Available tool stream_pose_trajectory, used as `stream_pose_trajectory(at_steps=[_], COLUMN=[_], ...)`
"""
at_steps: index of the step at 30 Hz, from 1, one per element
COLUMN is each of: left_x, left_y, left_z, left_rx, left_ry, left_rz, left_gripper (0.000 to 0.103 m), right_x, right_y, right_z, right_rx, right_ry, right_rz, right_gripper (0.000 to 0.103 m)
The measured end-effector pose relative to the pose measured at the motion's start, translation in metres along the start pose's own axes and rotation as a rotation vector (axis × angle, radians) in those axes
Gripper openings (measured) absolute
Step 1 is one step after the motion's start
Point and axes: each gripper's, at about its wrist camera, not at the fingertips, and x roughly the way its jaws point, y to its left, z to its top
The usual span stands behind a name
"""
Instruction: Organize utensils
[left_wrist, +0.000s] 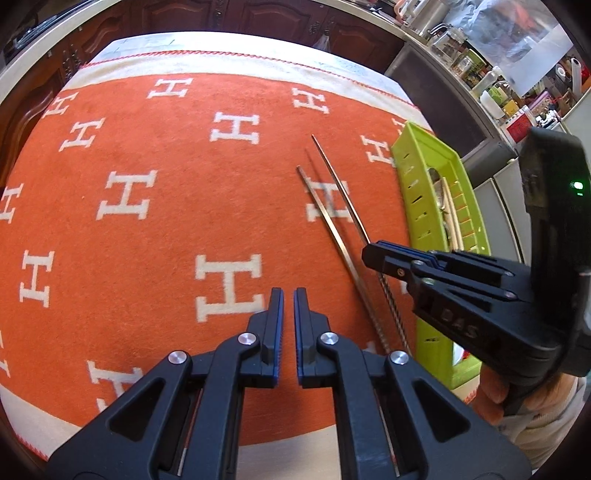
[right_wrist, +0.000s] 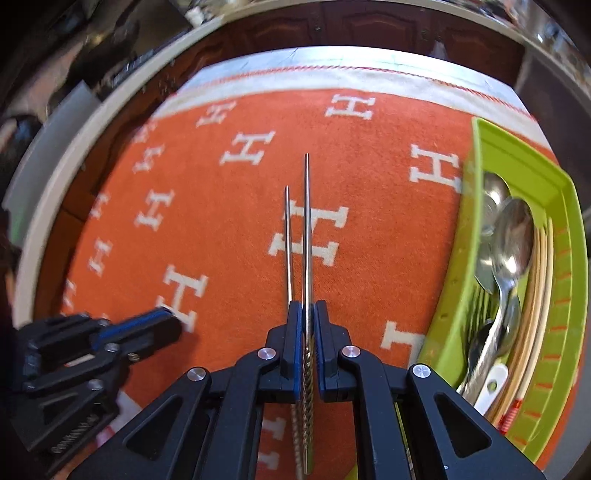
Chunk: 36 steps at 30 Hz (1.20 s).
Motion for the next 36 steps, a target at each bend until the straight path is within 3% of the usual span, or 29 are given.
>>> stream_pose_trajectory(at_steps=[5, 11, 17, 21, 23, 27, 36], left_x=[0.003, 0.02, 0.048, 0.056, 0.056, 0.054, 0.052], left_y=[-0.02, -0.048, -0.073, -0.085, -0.088, -0.09, -0.083], left_z=[0.011, 0.017, 0.013, 0.01, 0.01, 0.008, 0.001], left_rx=[0.004, 0.017, 0.027, 0.051, 0.048, 0.05, 0.063], left_ry=[-0.008, 0.013, 0.052, 0.049, 0.045, 0.036, 0.038], left_rz=[-0.009, 0.027, 0.134, 0.206, 0.228, 0.284, 0.258], left_gripper=[0.027, 0.028, 0.028, 0.028, 0.025, 0.008, 0.003], right_x=[-0.038, -0.091, -0.132, -0.138, -0.133, -0.121, -0.091], right_y=[-0.017, -0.05, -0.098, -0.13, -0.144, -0.163, -0.174], right_z=[-0.006, -0.022, -0.039, -0.049, -0.054, -0.062, -0.067], right_rx=[0.093, 0.175, 0.284, 0.343, 0.377, 0.424, 0.476], right_ry=[-0.071, -0.172, -0.27, -0.286, -0.275, -0.248, -0.205], right_rz=[0.1, 0.141, 0.124, 0.097, 0.068, 0.02, 0.005], right_gripper=[0.005, 0.005, 0.005, 0.005, 0.005, 0.005, 0.007])
